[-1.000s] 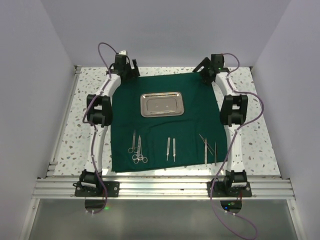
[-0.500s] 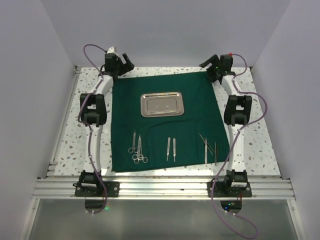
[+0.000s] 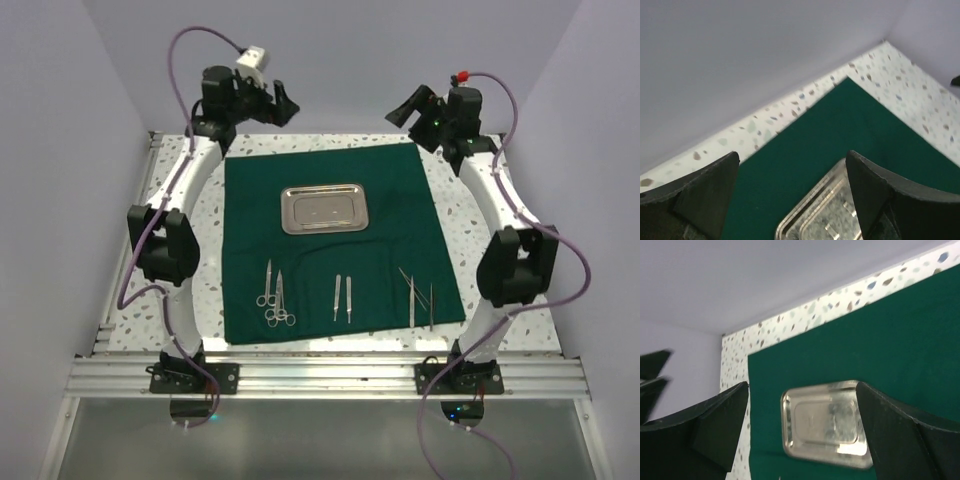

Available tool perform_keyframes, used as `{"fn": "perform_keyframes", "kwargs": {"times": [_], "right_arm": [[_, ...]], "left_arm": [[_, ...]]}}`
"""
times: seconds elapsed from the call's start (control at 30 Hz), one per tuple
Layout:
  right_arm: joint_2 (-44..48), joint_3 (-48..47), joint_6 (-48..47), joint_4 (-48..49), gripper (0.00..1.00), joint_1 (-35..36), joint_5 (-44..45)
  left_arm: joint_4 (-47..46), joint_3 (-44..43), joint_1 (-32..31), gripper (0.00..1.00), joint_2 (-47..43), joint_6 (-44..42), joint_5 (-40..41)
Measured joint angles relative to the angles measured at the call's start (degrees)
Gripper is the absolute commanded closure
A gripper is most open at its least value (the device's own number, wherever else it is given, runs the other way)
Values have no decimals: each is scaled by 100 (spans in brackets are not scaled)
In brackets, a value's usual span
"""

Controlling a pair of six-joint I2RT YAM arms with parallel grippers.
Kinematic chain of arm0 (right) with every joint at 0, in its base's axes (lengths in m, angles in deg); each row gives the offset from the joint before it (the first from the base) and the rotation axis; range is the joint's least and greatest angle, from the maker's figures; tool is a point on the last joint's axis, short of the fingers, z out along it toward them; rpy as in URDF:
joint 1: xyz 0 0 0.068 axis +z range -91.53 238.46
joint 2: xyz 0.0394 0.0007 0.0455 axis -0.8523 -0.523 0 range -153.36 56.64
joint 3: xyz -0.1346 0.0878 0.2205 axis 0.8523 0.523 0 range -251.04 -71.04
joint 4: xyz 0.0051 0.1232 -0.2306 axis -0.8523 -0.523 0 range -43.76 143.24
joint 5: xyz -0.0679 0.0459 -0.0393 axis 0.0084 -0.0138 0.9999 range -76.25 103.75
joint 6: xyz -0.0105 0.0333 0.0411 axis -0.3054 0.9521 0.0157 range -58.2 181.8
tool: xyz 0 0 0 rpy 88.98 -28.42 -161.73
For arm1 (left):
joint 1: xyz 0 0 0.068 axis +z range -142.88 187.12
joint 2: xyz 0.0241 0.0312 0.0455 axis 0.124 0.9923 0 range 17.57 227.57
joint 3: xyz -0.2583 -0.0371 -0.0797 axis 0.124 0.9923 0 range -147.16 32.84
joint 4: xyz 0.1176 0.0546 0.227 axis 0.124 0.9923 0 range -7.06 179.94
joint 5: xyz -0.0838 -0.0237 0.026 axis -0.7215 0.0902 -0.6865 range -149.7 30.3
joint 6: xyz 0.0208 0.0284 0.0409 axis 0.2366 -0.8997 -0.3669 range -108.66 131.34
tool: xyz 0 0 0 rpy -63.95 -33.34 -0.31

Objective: Open and lay out the surgical kit

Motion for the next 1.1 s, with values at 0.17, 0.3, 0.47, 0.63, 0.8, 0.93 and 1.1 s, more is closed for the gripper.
{"fn": "perform_keyframes", "kwargs": {"times": [0.17, 0.3, 0.47, 0.63, 0.8, 0.93, 1.1], "right_arm": [[1969, 1731, -402, -352, 7, 463, 74], [3189, 2791, -623, -1036, 7, 540, 142], [4780, 3434, -901, -2323, 6, 525, 424], [6052, 3567, -981, -3305, 4, 527, 647], [6749, 3753, -942, -4109, 4, 525, 774], [6867, 3845, -931, -4551, 4, 525, 868], [6970, 3864, -931, -4848, 4, 525, 916]], "left_arm": [[837, 909, -868, 8, -76, -1113, -168], [1519, 1143, -1351, 8, 87, -1674, -153], [1851, 1143, -1655, 8, 188, -2168, -13], [1860, 1349, -1974, 10, 210, -2422, 367], [1825, 1589, -2280, 10, 354, -2441, 732], [1801, 1744, -2428, 10, 459, -2441, 988], [1727, 1827, -2503, 10, 514, -2422, 1399]]}}
